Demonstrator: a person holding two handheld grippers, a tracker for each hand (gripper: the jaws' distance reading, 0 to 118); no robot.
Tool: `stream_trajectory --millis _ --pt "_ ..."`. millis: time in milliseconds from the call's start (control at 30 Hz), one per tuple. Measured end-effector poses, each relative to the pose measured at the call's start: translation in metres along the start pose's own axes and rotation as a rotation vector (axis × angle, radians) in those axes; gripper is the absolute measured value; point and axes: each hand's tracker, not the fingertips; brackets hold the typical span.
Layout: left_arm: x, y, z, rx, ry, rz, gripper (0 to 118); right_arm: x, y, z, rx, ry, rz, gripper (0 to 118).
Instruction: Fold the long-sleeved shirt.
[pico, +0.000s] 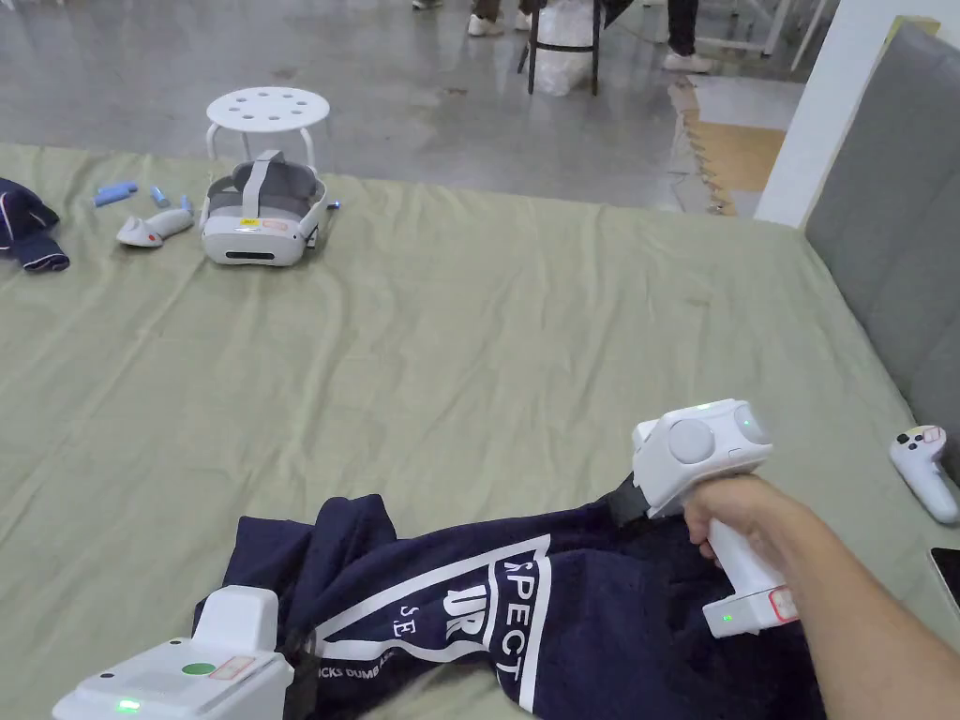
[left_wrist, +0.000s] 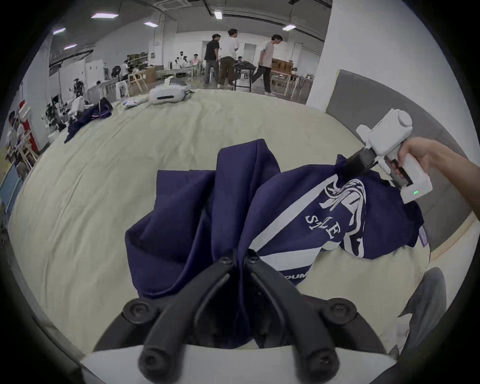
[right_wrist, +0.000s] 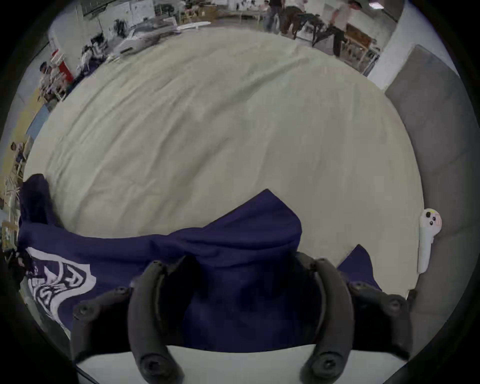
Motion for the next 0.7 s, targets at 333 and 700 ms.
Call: stream_trajectory --millis 333,700 --pt "0.007 0.064 0.048 0.166 0.024 -0.06 7 0.02 -0.013 0.125 0.267 0.094 0.011 4" --pt "0.046 0.313 0.158 0.58 0.008 -0.116 7 0.047 0.013 0.451 0.896 -0.1 -0.028 4"
